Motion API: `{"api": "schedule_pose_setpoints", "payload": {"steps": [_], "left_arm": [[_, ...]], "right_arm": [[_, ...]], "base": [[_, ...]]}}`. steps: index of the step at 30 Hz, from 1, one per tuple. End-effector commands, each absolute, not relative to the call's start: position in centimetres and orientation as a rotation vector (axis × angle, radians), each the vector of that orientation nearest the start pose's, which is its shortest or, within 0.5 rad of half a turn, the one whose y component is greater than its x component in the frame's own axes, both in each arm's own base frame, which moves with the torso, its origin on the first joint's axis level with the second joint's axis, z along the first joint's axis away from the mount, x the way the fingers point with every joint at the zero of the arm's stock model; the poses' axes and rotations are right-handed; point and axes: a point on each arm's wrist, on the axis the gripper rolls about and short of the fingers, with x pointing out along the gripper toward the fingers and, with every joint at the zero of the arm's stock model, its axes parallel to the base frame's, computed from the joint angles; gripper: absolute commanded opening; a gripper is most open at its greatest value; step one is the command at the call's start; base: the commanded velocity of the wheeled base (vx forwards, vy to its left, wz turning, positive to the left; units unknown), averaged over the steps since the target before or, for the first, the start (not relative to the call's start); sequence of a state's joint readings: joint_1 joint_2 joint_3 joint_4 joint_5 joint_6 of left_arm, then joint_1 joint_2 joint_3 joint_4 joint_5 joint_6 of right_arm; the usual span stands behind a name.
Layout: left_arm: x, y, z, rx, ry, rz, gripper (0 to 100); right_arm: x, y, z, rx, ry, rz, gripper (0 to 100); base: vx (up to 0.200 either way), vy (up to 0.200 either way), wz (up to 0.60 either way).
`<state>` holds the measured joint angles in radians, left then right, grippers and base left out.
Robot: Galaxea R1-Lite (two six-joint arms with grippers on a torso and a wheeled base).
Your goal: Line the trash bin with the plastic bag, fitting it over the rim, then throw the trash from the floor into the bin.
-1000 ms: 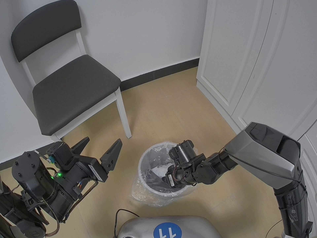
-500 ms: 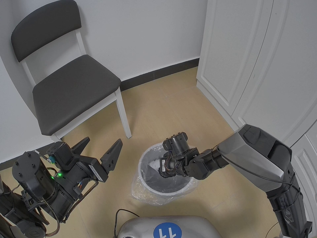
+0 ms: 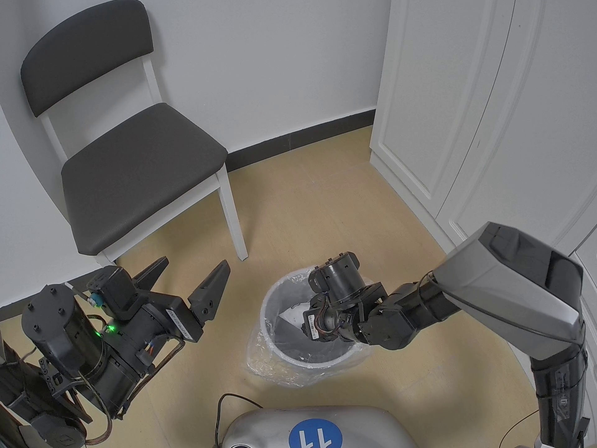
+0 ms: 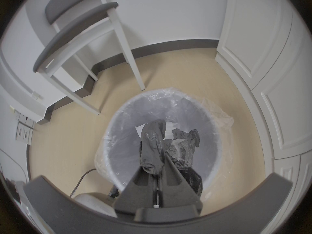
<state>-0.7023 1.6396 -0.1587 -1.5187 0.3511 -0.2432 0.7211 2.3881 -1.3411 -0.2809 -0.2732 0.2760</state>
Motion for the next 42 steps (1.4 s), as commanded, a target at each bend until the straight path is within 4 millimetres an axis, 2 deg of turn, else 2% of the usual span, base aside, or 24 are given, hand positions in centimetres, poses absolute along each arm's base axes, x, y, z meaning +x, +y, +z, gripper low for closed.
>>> {"api": "schedule_pose_setpoints", "payload": {"steps": [1, 4, 7, 10, 17, 23, 30, 38, 42], "left_arm": [[16.7, -13.0, 14.0, -0.27, -0.01, -0.353, 100], [16.6, -13.0, 14.0, -0.268, -0.01, -0.354, 100], [16.6, -13.0, 14.0, -0.269, -0.008, -0.354, 100], [16.6, -13.0, 14.1, -0.271, -0.011, -0.355, 100], [16.6, -13.0, 14.0, -0.27, -0.009, -0.354, 100], [16.7, -13.1, 14.1, -0.272, -0.012, -0.358, 100], [16.8, -13.2, 14.1, -0.272, -0.013, -0.358, 100], [16.9, -13.4, 14.2, -0.274, -0.015, -0.361, 100], [16.9, -13.4, 14.1, -0.272, -0.011, -0.361, 100]], "right_arm": [[31.0, 29.1, 5.8, -0.113, 0.686, 0.384, 0], [30.2, 28.8, 5.8, -0.165, 0.689, 0.405, 0], [29.9, 28.5, 4.8, -0.227, 0.709, 0.418, 0], [30.1, 28.3, 3.5, -0.259, 0.733, 0.413, 0], [31.1, 27.3, 2.5, -0.301, 0.751, 0.397, 0], [33.0, 28.0, 0.0, -0.267, 0.74, 0.381, 0], [34.1, 29.4, -2.7, -0.182, 0.706, 0.408, 0], [34.4, 30.2, -5.3, -0.165, 0.745, 0.394, 0], [34.5, 30.2, -5.5, -0.165, 0.746, 0.389, 0]], "base": [[0.0, 0.0, 0.0], [0.0, 0.0, 0.0], [0.0, 0.0, 0.0], [0.0, 0.0, 0.0], [0.0, 0.0, 0.0], [0.0, 0.0, 0.0], [0.0, 0.0, 0.0], [0.0, 0.0, 0.0], [0.0, 0.0, 0.0]]}}
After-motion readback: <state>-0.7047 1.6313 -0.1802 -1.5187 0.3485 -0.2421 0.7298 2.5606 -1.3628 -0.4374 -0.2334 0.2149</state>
